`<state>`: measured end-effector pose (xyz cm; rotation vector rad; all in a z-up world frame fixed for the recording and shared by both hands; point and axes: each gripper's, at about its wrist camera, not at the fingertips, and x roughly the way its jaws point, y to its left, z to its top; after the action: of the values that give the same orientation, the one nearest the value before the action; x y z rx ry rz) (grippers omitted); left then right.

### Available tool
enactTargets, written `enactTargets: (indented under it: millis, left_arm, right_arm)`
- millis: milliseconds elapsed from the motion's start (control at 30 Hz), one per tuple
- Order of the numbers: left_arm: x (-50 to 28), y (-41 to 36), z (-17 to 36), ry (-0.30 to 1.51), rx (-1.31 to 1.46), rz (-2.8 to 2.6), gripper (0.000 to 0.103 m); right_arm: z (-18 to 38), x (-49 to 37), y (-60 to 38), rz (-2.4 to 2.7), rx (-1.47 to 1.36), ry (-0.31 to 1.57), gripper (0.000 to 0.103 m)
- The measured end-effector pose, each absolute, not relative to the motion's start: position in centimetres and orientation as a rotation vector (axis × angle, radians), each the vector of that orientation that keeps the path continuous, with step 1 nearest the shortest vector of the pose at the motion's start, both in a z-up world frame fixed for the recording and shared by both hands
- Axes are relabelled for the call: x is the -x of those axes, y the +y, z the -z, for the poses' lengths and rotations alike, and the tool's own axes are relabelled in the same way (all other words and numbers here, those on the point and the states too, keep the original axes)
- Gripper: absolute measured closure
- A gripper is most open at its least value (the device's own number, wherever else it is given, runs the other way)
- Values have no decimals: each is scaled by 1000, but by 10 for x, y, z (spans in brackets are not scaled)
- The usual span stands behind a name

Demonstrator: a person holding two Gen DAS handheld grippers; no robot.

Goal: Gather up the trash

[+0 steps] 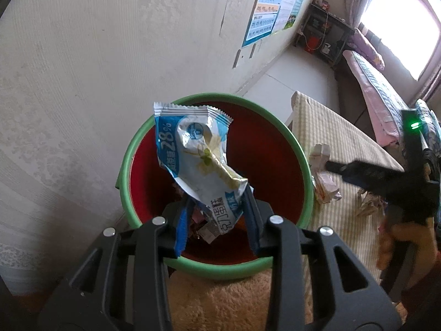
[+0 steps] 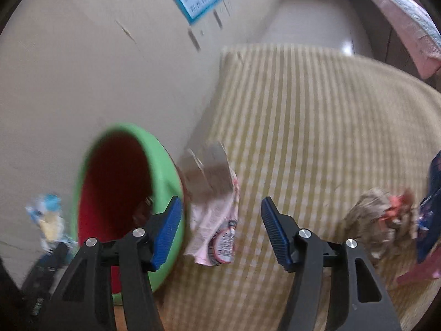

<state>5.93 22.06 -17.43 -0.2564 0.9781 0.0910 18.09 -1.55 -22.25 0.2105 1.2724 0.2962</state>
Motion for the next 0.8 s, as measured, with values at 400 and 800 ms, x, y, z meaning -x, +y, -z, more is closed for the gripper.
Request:
enactTargets:
  millis: [400, 800]
  left_arm:
    - [-66, 222, 179, 985, 251, -94, 68]
    - [-58, 215, 168, 968, 246, -113, 41]
  right_arm:
    - [169, -165, -19, -391, -256, 1125, 74]
    - [120, -145, -5, -544, -363, 1049, 53]
